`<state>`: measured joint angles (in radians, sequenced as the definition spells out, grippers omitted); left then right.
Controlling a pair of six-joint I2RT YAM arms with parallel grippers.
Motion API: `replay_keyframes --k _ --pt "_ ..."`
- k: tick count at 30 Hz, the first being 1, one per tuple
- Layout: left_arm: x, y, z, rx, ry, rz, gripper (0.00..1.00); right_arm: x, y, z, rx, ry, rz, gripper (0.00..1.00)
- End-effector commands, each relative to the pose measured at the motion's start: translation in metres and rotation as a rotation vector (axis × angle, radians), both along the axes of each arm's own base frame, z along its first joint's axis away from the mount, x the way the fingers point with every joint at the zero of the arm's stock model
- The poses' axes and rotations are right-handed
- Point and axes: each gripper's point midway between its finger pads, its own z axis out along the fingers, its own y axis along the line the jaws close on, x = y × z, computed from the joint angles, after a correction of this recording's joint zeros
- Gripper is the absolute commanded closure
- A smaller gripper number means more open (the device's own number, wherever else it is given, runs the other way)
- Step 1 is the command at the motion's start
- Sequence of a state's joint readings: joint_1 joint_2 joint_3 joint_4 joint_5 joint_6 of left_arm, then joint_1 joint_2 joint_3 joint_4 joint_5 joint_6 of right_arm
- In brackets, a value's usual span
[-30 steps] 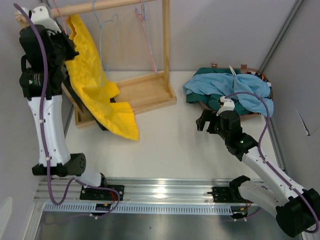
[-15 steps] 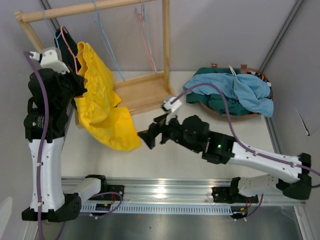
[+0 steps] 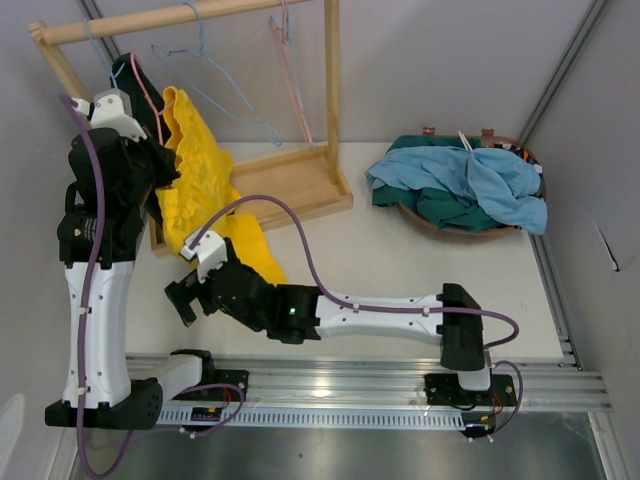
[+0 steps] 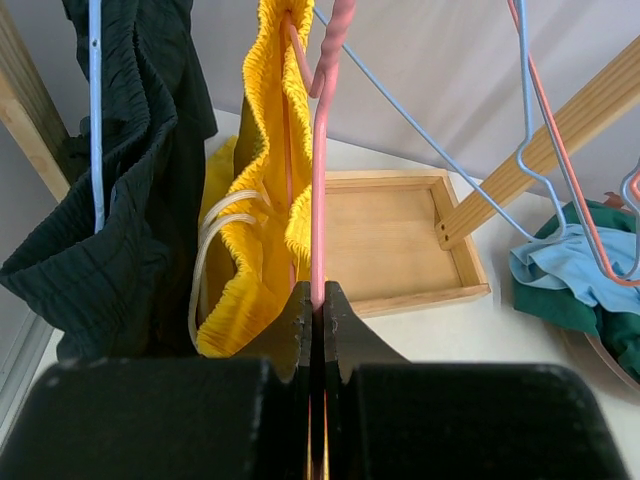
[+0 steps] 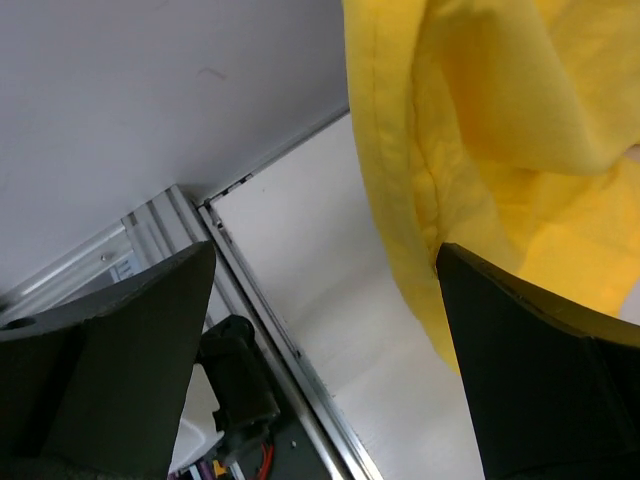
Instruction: Remove the shorts from the hanger
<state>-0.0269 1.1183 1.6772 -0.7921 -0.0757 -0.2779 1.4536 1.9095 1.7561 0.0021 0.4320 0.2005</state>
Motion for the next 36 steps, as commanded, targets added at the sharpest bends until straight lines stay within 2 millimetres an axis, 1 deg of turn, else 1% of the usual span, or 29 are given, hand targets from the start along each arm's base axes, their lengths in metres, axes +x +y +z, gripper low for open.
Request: replay_keyframes --k 1,3,5,6,7,8,9,10,11,12,13,14,15,16,17,18,19,20,21,22,24,26,29,30,31,32,33,35,36 --pt "-0.007 -0.008 0.036 -0.010 -0.132 -0.042 1.00 0.015 0.012 0.050 0.124 -0.052 -0.074 0.01" --pt "-0.009 -0.011 0.036 -0.014 -0.133 -0.059 1.00 0.026 0.014 0.058 0.157 -0.081 -0.138 0.00" --pt "-0.011 -0.009 0.039 -0.005 -0.136 -0.051 1.00 0.036 0.017 0.050 0.140 -0.129 -0.179 0.01" --pt "-0.012 -0.009 0.038 -0.003 -0.132 -0.051 1.00 0.042 0.018 0.056 0.155 -0.146 -0.201 0.02" --pt "-0.015 -0.010 0.044 0.000 -0.145 -0.052 1.00 0.050 0.017 0.049 0.137 -0.160 -0.237 0.08" --pt "-0.015 -0.010 0.046 0.004 -0.148 -0.054 1.00 0.053 0.016 0.049 0.125 -0.174 -0.251 0.36" --pt "-0.015 -0.010 0.045 0.008 -0.142 -0.054 1.00 0.055 0.016 0.044 0.111 -0.174 -0.257 0.53" --pt "-0.016 -0.011 0.049 0.011 -0.151 -0.050 1.00 0.054 0.011 0.045 0.107 -0.173 -0.260 0.83" --pt "-0.015 -0.011 0.048 0.020 -0.148 -0.050 1.00 0.049 0.008 0.042 0.100 -0.168 -0.260 0.97" --pt "-0.015 -0.011 0.051 0.023 -0.151 -0.049 1.00 0.043 0.004 0.039 0.096 -0.166 -0.262 1.00" --pt "-0.014 -0.011 0.051 0.026 -0.149 -0.048 1.00 0.036 -0.004 0.002 0.019 -0.165 -0.259 1.00" --pt "-0.014 -0.011 0.055 0.030 -0.158 -0.050 1.00 0.016 -0.018 0.008 0.030 -0.161 -0.253 1.00" --pt "-0.012 -0.012 0.054 0.032 -0.154 -0.052 1.00 0.004 -0.026 -0.003 0.034 -0.139 -0.255 1.00" --pt "-0.011 -0.012 0.056 0.033 -0.157 -0.052 1.00 -0.007 -0.042 -0.049 -0.059 -0.132 -0.252 1.00" --pt "-0.009 -0.012 0.059 0.037 -0.161 -0.049 1.00 -0.030 -0.057 -0.047 -0.047 -0.110 -0.250 1.00" --pt "-0.007 -0.011 0.060 0.039 -0.161 -0.045 1.00 -0.041 -0.069 -0.062 -0.054 -0.061 -0.263 1.00" --pt "-0.006 -0.010 0.061 0.043 -0.162 -0.041 1.00 -0.050 -0.086 -0.092 -0.113 -0.053 -0.268 1.00" --pt "-0.002 -0.009 0.063 0.045 -0.162 -0.032 1.00 -0.070 -0.094 -0.100 -0.118 -0.029 -0.250 1.00" --pt "-0.002 -0.009 0.066 0.045 -0.168 -0.032 1.00 -0.072 -0.109 -0.104 -0.135 -0.020 -0.278 1.00" --pt "-0.001 -0.009 0.068 0.046 -0.170 -0.034 1.00 -0.076 -0.113 -0.111 -0.112 0.035 -0.297 1.00" --pt "0.000 -0.010 0.067 0.044 -0.166 -0.040 1.00 -0.077 -0.122 -0.120 -0.133 0.032 -0.320 1.00" --pt "-0.001 -0.012 0.063 0.038 -0.157 -0.050 1.00 -0.072 -0.121 -0.112 -0.132 0.009 -0.335 1.00" --pt "-0.015 -0.025 0.060 -0.010 -0.157 -0.112 1.00 -0.038 -0.116 -0.100 -0.141 -0.031 -0.382 1.00" --pt "-0.020 -0.033 0.054 -0.035 -0.140 -0.153 1.00 -0.024 -0.109 -0.083 -0.098 -0.029 -0.393 1.00" --pt "-0.034 -0.047 0.052 -0.086 -0.140 -0.227 1.00 0.011 -0.109 -0.073 -0.085 -0.028 -0.421 1.00" --pt "-0.041 -0.053 0.045 -0.108 -0.117 -0.252 1.00 0.033 -0.105 -0.047 -0.050 -0.062 -0.430 1.00" --pt "-0.047 -0.056 0.038 -0.123 -0.099 -0.266 1.00 0.080 -0.117 -0.035 -0.037 -0.070 -0.495 1.00" --pt "-0.062 -0.061 0.030 -0.146 -0.083 -0.291 1.00 0.120 -0.117 -0.014 -0.023 -0.078 -0.474 1.00" --pt "-0.069 -0.060 0.024 -0.147 -0.058 -0.289 1.00 0.141 -0.118 0.016 0.033 -0.081 -0.490 1.00"
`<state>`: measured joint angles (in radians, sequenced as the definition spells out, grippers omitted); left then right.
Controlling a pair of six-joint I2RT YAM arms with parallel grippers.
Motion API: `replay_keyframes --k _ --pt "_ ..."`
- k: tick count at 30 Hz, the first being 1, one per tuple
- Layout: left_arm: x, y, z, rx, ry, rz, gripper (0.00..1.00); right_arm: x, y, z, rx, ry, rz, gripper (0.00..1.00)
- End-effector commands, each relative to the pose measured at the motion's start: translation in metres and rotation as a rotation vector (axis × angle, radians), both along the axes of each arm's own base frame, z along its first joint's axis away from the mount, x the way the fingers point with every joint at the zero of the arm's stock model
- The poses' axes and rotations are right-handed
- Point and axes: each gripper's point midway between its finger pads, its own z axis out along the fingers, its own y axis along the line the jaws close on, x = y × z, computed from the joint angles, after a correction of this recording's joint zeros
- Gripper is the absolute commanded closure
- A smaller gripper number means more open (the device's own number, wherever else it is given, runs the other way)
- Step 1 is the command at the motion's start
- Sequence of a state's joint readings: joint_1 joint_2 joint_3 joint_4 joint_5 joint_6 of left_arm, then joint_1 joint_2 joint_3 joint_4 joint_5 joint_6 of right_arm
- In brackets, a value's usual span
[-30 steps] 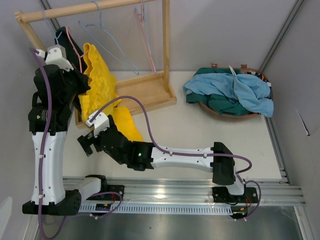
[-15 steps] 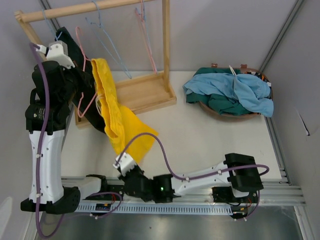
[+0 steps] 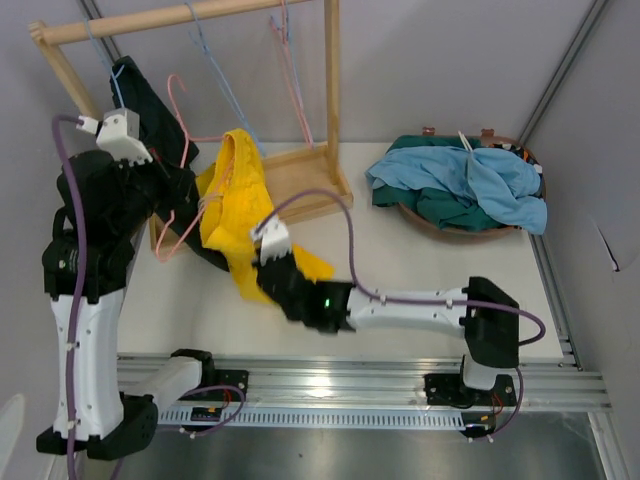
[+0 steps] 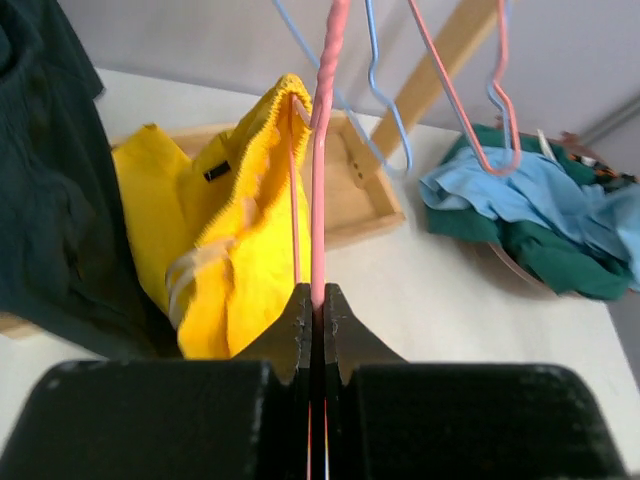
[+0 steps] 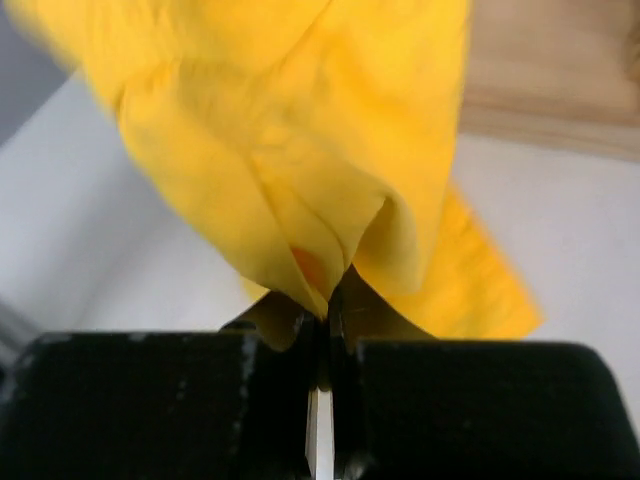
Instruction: Remove the shorts from the hanger
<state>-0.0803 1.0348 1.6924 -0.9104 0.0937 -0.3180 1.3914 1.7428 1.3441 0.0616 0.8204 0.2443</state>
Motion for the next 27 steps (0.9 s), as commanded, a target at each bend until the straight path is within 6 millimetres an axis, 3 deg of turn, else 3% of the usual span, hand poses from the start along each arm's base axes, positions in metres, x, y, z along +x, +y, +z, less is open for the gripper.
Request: replay_keyframes --k 1,3,4,7,8,10,11,13,16,17,18,20,21,23,24,25,26,27 --pt "-0.032 -0.015 0.025 -0.073 -0.087 -0.080 1.00 0.103 -0.020 0.096 0.155 -0.089 -0.084 1.00" --pt "-0.043 -0.012 0.019 -0.061 -0.065 -0.072 1.00 0.131 -0.037 0.130 0.183 -0.127 -0.135 1.00" --pt "-0.051 -0.008 0.022 -0.049 -0.088 -0.053 1.00 0.152 -0.057 0.138 0.182 -0.140 -0.189 1.00" --pt "-0.055 -0.003 0.020 -0.036 -0.100 -0.028 1.00 0.175 -0.105 0.177 0.222 -0.191 -0.294 1.00" --pt "-0.054 -0.002 0.018 -0.032 -0.098 -0.023 1.00 0.187 -0.137 0.200 0.262 -0.220 -0.351 1.00" --pt "-0.052 -0.003 0.019 -0.028 -0.098 -0.028 1.00 0.198 -0.174 0.235 0.315 -0.263 -0.419 1.00" --pt "-0.051 -0.004 0.021 -0.029 -0.101 -0.031 1.00 0.210 -0.208 0.251 0.330 -0.289 -0.486 1.00" --pt "-0.048 -0.004 0.022 -0.025 -0.102 -0.035 1.00 0.217 -0.246 0.285 0.348 -0.353 -0.561 1.00" --pt "-0.045 -0.003 0.021 -0.016 -0.101 -0.026 1.00 0.238 -0.316 0.310 0.339 -0.413 -0.709 1.00" --pt "-0.044 -0.002 0.021 -0.013 -0.100 -0.023 1.00 0.237 -0.337 0.331 0.370 -0.446 -0.745 1.00" --pt "-0.042 0.000 0.020 -0.006 -0.098 -0.012 1.00 0.246 -0.369 0.335 0.366 -0.463 -0.814 1.00" --pt "-0.042 0.002 0.020 0.004 -0.098 -0.001 1.00 0.244 -0.402 0.353 0.383 -0.502 -0.876 1.00" --pt "-0.040 0.005 0.019 0.015 -0.096 0.017 1.00 0.246 -0.428 0.355 0.378 -0.519 -0.931 1.00" --pt "-0.038 0.008 0.020 0.021 -0.096 0.034 1.00 0.243 -0.451 0.358 0.389 -0.528 -0.970 1.00" --pt "-0.037 0.009 0.020 0.024 -0.097 0.040 1.00 0.244 -0.470 0.353 0.382 -0.522 -1.008 1.00" --pt "-0.034 0.009 0.021 0.024 -0.097 0.042 1.00 0.238 -0.476 0.354 0.391 -0.523 -1.008 1.00" --pt "-0.032 0.013 0.023 0.030 -0.100 0.065 1.00 0.245 -0.479 0.331 0.377 -0.486 -1.015 1.00" --pt "-0.029 0.015 0.025 0.033 -0.105 0.077 1.00 0.246 -0.482 0.321 0.372 -0.475 -1.020 1.00"
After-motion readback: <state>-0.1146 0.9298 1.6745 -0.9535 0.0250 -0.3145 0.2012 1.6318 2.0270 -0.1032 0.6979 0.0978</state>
